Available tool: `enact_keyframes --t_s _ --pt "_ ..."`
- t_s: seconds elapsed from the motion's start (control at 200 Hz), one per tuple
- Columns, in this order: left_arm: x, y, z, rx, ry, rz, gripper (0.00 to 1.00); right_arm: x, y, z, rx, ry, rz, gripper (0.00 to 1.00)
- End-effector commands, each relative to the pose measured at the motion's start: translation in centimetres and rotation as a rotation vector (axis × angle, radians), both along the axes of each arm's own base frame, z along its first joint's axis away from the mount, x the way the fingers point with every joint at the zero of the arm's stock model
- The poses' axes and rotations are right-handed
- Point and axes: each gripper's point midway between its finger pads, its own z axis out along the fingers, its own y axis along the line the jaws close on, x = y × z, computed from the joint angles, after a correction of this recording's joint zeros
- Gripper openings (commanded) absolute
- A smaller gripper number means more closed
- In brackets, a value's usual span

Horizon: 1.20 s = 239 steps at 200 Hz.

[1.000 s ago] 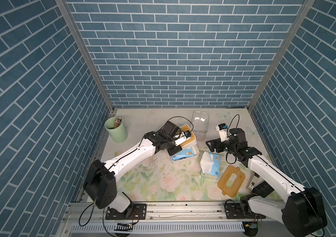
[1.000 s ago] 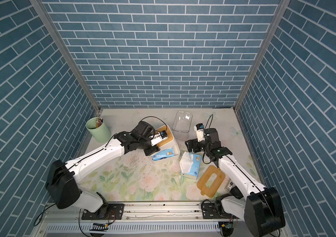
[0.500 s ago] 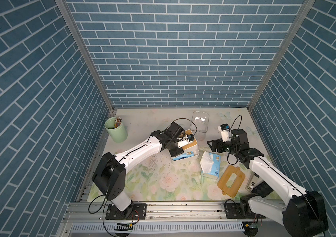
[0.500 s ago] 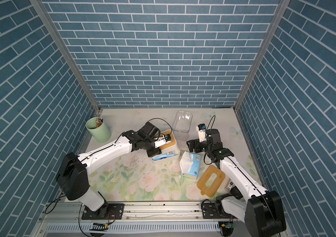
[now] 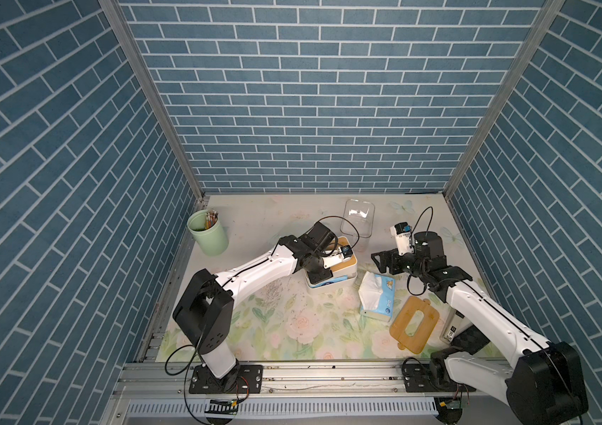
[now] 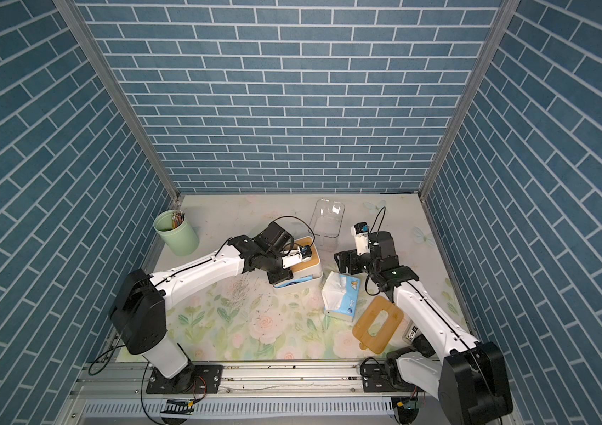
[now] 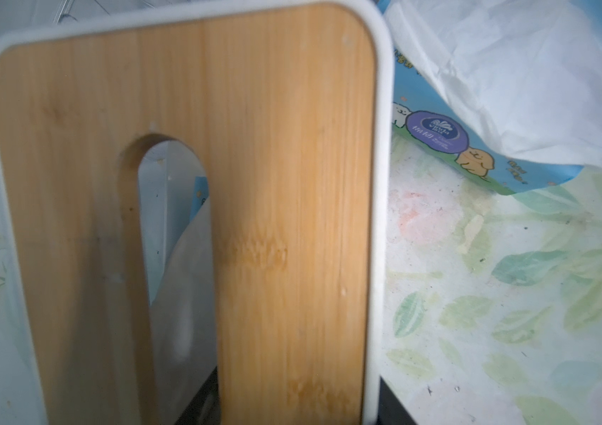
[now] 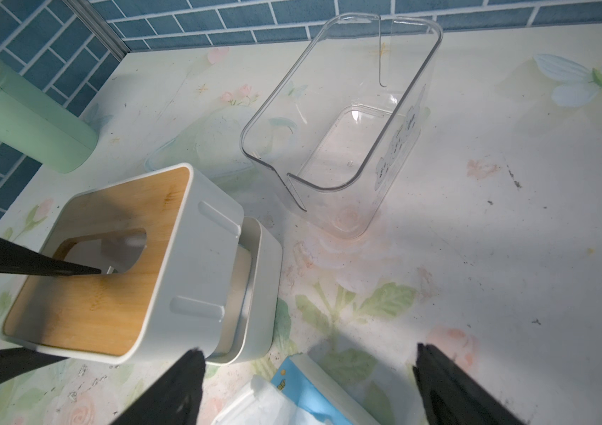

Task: Put the tissue paper into the tissue box
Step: Close the box lid on the tissue box.

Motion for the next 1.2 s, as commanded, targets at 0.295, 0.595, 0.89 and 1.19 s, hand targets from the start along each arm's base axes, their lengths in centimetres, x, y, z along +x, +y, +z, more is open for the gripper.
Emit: enact_keyframes --t_s 0.295,0.595,0.89,1.19 --pt "0.2 -0.5 -0.5 0.016 -0.014 -0.025 0.21 -0.2 -0.1 -0.6 0.017 0.026 -0.015 0.93" --pt "0.1 -0.3 -1.2 0.031 0.002 -0.022 0.21 -0.3 -0.1 -0.8 0.018 0.031 -0.013 0.93" --pt "0.5 -0.2 -2.5 0.072 0.014 -0.002 0.22 -0.3 0.1 -1.0 0.017 0.046 -0.006 0.93" --pt "0.2 0.5 -3.6 0.097 0.022 0.025 0.25 -0.1 0.7 -1.4 0.028 0.069 0.019 0.93"
